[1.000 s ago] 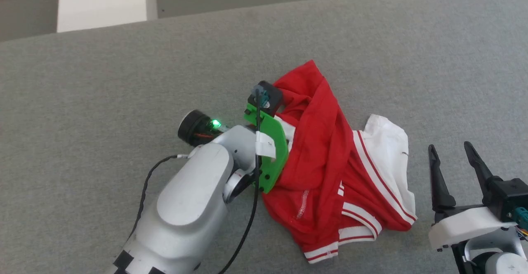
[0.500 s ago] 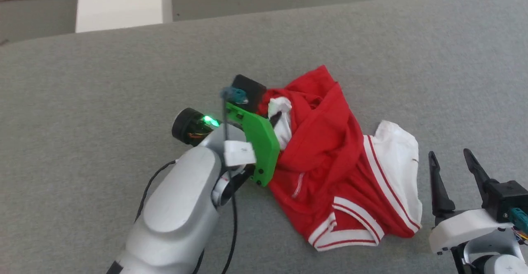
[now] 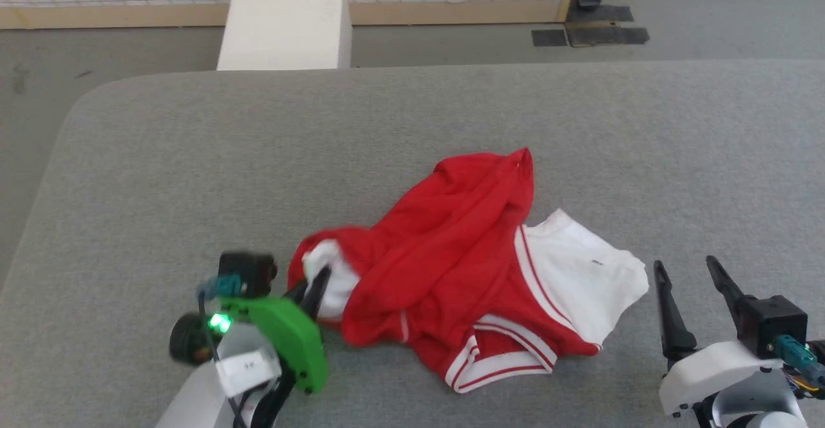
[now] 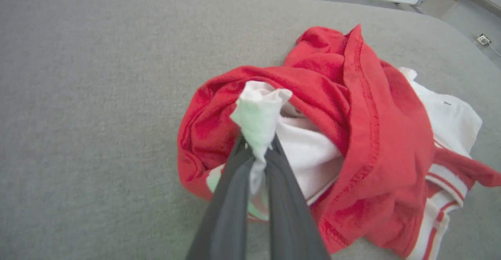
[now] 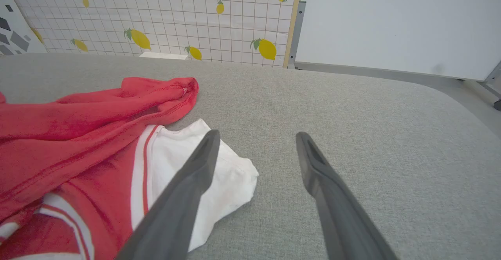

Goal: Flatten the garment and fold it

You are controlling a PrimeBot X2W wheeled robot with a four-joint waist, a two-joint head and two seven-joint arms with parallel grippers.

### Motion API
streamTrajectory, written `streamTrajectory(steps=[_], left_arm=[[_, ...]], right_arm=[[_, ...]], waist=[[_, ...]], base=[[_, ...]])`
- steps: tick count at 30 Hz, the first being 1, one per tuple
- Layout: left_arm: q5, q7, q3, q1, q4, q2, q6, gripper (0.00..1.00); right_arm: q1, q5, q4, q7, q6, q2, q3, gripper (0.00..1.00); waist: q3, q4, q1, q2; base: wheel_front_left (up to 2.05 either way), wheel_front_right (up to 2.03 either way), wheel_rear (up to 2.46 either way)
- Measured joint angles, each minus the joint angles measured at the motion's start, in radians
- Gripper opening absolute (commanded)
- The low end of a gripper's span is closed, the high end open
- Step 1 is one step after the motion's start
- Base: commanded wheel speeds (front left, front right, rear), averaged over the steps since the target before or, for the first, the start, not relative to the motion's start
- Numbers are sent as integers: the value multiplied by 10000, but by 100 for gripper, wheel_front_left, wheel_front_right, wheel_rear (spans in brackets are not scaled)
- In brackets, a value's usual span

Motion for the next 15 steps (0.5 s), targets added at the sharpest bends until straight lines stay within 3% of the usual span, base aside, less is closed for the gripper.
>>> streamTrajectory(steps=[4,8,12,15], left_arm=[[244,-299,90,343,851,205,506,100],[393,-905,178,329,878,88,631,100],[543,-936,-213,247,372,63,401,100],[646,-293,-721,105,-98,44,207,100]], right_arm=[[7,17,105,2,2,4,128,100],[22,17,125,31,0,6,125,100],[36,15,150,86,0,6,146,100],[68,15,150,94,0,6,180,100]], waist=[[-131,227,0,0],[-200,352,-1,0],[-306,375,0,0],[-374,343,-1,0]], base=[[0,0,0],[0,0,0],[0,0,0],[0,0,0]])
